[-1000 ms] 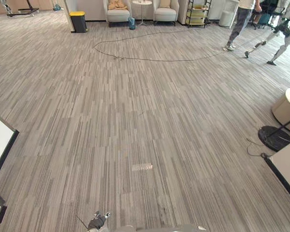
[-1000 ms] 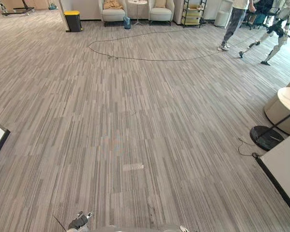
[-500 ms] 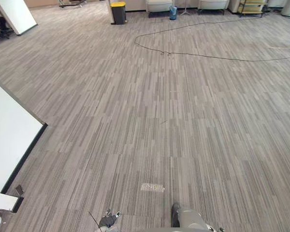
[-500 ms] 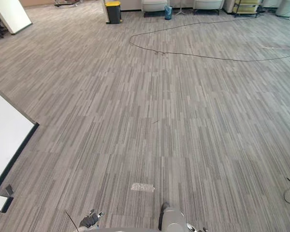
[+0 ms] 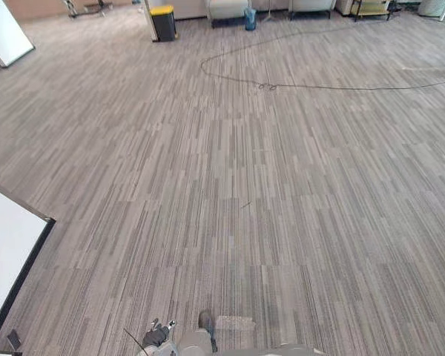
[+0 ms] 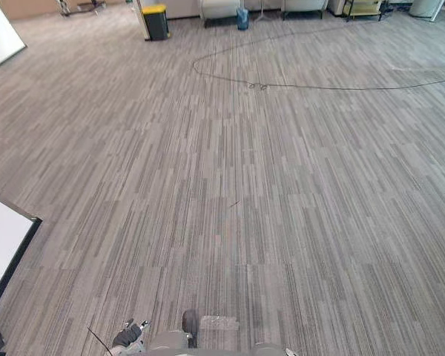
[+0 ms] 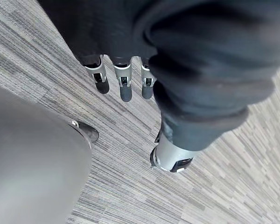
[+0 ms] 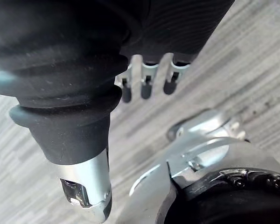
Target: Organize washtable
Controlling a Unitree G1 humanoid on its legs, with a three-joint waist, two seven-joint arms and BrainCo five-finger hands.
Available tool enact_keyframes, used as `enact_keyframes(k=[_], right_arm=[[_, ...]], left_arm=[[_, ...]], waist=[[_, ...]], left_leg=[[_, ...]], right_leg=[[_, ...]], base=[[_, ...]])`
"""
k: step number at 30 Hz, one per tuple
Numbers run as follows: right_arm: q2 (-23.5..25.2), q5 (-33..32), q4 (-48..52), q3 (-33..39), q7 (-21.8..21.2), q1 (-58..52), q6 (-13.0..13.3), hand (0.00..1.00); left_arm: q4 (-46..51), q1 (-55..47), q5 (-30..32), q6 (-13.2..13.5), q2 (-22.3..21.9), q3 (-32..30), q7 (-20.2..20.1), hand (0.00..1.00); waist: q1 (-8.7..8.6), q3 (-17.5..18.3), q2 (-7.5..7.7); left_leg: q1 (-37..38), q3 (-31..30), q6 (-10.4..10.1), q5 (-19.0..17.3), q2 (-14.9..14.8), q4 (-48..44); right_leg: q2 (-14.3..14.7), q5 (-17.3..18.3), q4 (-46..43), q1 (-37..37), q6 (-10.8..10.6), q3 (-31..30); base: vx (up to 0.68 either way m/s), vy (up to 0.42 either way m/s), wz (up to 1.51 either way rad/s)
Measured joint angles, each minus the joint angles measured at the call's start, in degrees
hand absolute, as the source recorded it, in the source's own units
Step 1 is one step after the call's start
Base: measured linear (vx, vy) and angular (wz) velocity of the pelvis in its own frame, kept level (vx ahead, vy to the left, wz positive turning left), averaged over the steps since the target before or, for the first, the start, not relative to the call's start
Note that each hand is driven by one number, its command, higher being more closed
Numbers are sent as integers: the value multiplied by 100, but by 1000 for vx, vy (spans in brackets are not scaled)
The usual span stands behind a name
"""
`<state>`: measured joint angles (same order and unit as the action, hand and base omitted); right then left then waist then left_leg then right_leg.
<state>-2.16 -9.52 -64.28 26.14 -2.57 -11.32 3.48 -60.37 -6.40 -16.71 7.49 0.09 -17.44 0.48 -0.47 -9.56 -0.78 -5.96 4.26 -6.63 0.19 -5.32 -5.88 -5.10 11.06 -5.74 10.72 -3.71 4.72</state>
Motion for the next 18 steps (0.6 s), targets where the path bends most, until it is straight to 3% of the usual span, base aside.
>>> enact_keyframes(k=[1, 3, 5, 6, 8, 10, 12, 14, 16, 17, 18], right_arm=[[-11, 76, -31, -132, 7, 55, 1, 0], [77, 119, -87, -296, -6, 117, 19, 0], [131, 125, -147, -296, -7, 123, 16, 0], [113, 130, -187, -306, -17, 139, 12, 0], [25, 168, -165, -368, -35, 206, 15, 0], [32, 161, -69, -299, -81, 178, 49, 0], [36, 110, -58, -248, -108, 175, 39, 0], [21, 111, 3, -319, -108, 177, 39, 0], [11, 113, 56, -367, -109, 181, 36, 0], [33, 117, 56, -367, -104, 173, 25, 0], [64, 117, 39, -359, -94, 158, 11, 0]], left_arm=[[-6, 26, -57, 22, 56, 49, -5, 0], [-28, 79, -78, 29, 221, 107, -4, 0], [-27, 84, -100, 32, 272, 100, -1, 0], [-30, 89, -109, 30, 275, 97, 10, 0], [-118, 66, -96, 11, 181, 97, 65, 0], [-196, 68, -69, -33, 246, 135, 78, 0], [-232, 80, -45, -65, 299, 268, 81, 0], [-267, 80, -34, -69, 325, 517, 77, 0], [-253, 85, -27, -70, 284, 658, 75, 0], [-222, 80, 20, -67, 309, 692, 69, 0], [-238, 92, 70, -71, 331, 711, 71, 0]], waist=[[34, 10, 63], [46, 48, 342], [123, 98, 424], [132, 110, 394], [150, 178, 268], [97, 140, 247], [86, 89, 238], [-35, 88, 191], [-90, 100, 171], [-97, 124, 219], [-139, 114, 224]], left_leg=[[-7, 109, 249, 137, 146, -125], [-125, 241, 465, -190, 288, -560], [-177, 352, 590, -594, 378, -946], [-176, 404, 643, -825, 396, -1119], [111, 696, 782, -1040, 454, -971], [531, 803, 911, -1109, 611, -716], [1138, 765, 988, -1163, 705, -386], [1514, 689, 986, -1162, 662, -93], [1613, 648, 959, -1146, 573, -18], [1603, 553, 906, -1125, 613, -22], [1622, 434, 883, -1130, 634, -25]], right_leg=[[-130, 69, 0, 33, -80, -95], [-351, -52, -7, 0, -114, -370], [-490, -78, -79, -6, -148, -611], [-511, -76, -263, -54, -151, -716], [-530, -42, -1905, -813, -233, -1055], [-594, -210, -3576, -1483, -410, -1200], [-604, 30, -4470, -1768, -337, -919], [-564, 396, -4291, -1955, -158, -243], [-308, 485, -2878, -2087, -127, 181], [-160, -125, -1691, -2054, 3, 161], [-126, -494, -1599, -2019, 68, 166]], base=[[410, 302, -17], [375, 268, -12], [331, 297, -19], [285, 275, -49], [280, 270, -55], [215, 185, -22], [306, 164, 0], [270, 92, 24], [266, 7, 33], [277, -51, 46], [311, -50, 57]])
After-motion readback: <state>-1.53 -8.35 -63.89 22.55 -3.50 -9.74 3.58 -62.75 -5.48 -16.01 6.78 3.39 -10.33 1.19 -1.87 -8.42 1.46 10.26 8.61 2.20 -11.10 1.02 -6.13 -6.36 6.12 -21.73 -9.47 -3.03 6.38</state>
